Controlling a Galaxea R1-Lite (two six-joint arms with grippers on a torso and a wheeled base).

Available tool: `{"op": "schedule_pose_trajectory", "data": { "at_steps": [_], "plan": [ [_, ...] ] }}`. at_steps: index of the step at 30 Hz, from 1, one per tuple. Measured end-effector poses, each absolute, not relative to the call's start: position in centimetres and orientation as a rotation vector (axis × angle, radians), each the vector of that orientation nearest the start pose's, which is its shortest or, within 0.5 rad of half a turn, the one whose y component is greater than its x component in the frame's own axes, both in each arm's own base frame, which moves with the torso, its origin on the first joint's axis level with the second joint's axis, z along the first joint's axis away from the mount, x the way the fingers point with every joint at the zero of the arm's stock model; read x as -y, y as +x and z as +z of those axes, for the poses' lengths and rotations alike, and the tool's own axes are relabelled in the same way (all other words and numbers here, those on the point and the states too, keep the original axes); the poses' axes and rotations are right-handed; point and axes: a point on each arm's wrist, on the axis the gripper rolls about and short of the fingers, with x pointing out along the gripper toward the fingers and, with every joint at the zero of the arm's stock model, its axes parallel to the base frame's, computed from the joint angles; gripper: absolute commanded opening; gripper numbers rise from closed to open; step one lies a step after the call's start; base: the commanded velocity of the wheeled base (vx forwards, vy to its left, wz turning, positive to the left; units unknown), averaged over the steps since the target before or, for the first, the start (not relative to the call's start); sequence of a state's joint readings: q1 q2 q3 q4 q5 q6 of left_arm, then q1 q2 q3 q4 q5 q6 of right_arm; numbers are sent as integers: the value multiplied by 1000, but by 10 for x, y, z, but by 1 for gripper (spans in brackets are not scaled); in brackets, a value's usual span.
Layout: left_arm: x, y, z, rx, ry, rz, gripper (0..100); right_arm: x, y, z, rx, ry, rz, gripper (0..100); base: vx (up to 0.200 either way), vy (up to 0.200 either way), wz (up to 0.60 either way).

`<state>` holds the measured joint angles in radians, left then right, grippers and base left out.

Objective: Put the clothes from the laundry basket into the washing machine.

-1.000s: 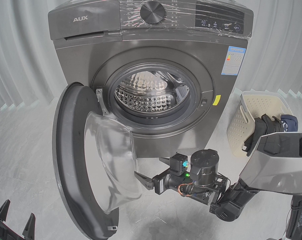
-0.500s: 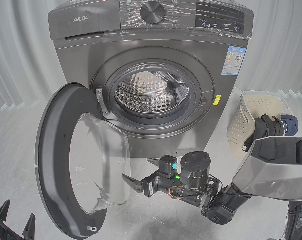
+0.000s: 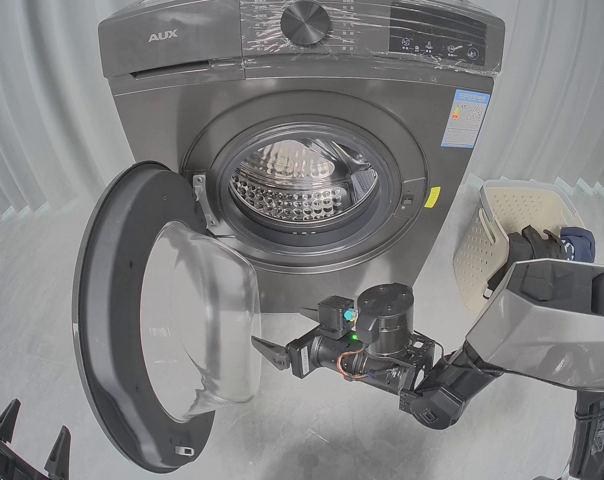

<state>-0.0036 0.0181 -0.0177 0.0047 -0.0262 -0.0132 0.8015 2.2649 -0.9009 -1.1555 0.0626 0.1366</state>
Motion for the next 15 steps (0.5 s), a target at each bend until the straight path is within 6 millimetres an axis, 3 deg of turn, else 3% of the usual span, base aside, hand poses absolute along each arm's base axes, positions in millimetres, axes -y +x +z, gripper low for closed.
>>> {"op": "schedule_pose_trajectory", "data": {
  "at_steps": [8,15],
  "plan": [
    [1,-23,80,-5,-14,-29,100,-304,290,56,-268,38,848,100,0,0,0],
    [1,-23,80,-5,-15,-29,100,-332,289,51,-259,33,889,100,0,0,0]
  ]
}}
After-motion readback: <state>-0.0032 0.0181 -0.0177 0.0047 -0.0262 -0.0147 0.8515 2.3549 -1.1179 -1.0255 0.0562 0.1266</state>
